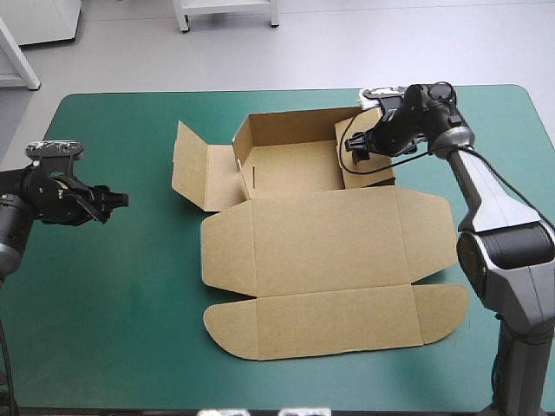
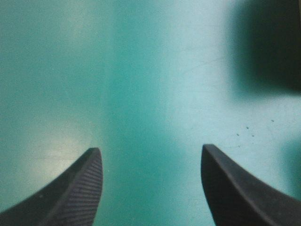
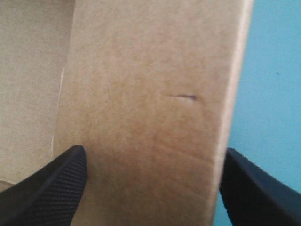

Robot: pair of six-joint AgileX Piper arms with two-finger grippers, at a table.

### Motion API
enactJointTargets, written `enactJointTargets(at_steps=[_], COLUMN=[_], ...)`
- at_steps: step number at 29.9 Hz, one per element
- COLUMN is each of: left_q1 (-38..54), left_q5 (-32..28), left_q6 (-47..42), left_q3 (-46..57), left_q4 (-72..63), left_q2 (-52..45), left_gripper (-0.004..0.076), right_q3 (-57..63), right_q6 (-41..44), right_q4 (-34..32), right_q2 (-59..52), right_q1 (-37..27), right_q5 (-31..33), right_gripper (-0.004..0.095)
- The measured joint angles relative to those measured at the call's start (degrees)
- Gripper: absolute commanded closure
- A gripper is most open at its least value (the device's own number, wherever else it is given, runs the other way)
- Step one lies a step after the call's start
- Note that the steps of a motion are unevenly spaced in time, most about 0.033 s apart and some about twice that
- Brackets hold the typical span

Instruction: Fold the box

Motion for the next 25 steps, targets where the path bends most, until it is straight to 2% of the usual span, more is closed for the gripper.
enactJointTargets(at_steps=[5,9,14,25], left_q1=[0.00,0.00,0.00,0.00], left_q5=[0.32,0.82,0.82,0.40], left_q6=[0.13,0.13,0.15,0.15], left_q3=[0.00,0.00,0.00,0.00], left_q4=[-0.11,-0.11,-0.11,-0.11], left_q2=[0.00,0.00,0.00,0.00], left_gripper=[0.0286,0.0286,0.0286,0.0286], right_q3=[-1.85,-2.63,-2.61,-2.67], right_q6=[3.20,3.83,3.83,7.21], right_q4=[-5.61,-7.10,-8.89,-13.99], right_q2=[2.33,4.07,4.47,4.47], right_q1=[2.61,2.75,2.75,2.91], right_q5=[-0.69,-0.86,-1.23,-1.19], right_gripper=[0.0476,0.0691,0.0909,0.0923])
